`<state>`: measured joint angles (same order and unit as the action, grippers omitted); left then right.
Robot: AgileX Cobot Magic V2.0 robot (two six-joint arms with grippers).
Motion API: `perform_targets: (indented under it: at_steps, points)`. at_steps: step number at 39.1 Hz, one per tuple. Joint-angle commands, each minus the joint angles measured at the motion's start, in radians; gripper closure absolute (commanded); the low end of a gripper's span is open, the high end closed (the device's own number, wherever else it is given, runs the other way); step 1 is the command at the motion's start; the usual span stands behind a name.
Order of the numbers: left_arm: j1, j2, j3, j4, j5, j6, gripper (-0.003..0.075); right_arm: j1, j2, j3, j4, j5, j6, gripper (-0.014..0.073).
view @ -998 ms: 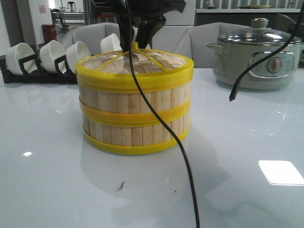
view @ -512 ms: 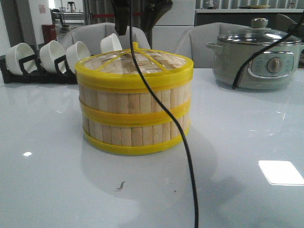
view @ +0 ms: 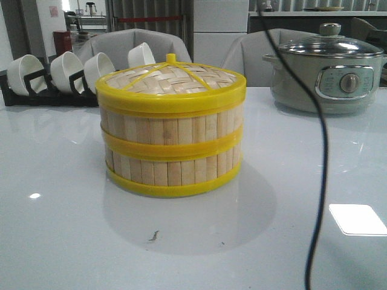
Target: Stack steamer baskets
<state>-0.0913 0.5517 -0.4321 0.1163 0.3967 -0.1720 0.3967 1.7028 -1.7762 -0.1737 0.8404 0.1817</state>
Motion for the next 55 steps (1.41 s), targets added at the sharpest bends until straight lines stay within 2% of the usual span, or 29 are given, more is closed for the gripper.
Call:
perform_targets:
  at_steps: [1,16,26,37,48,51,55]
  points:
    - [-0.008,0.003,-0.031,-0.003,-0.088,-0.009,0.0629,-0.057,-0.195,0.158,-0.023,-0.185,-0.01,0.015]
    - [-0.008,0.003,-0.031,-0.003,-0.088,-0.009,0.0629,-0.296,-0.755,0.945,-0.017,-0.696,-0.01,0.015]
    - [-0.008,0.003,-0.031,-0.003,-0.088,-0.009,0.0629,-0.424,-1.036,1.295,-0.017,-0.91,-0.01,0.015]
    - [-0.008,0.003,-0.031,-0.003,-0.088,-0.009,0.0629,-0.438,-1.172,1.487,-0.017,-0.978,-0.01,0.015]
    - [-0.008,0.003,-0.031,-0.003,-0.088,-0.009,0.0629,-0.438,-1.202,1.505,-0.017,-1.042,-0.01,0.0153]
    - [-0.008,0.003,-0.031,-0.003,-0.088,-0.009,0.0629,-0.438,-1.202,1.505,-0.017,-1.041,-0.01,0.0203]
    - [-0.008,0.003,-0.031,-0.003,-0.088,-0.009,0.0629,-0.438,-1.202,1.505,-0.017,-1.039,-0.01,0.0363]
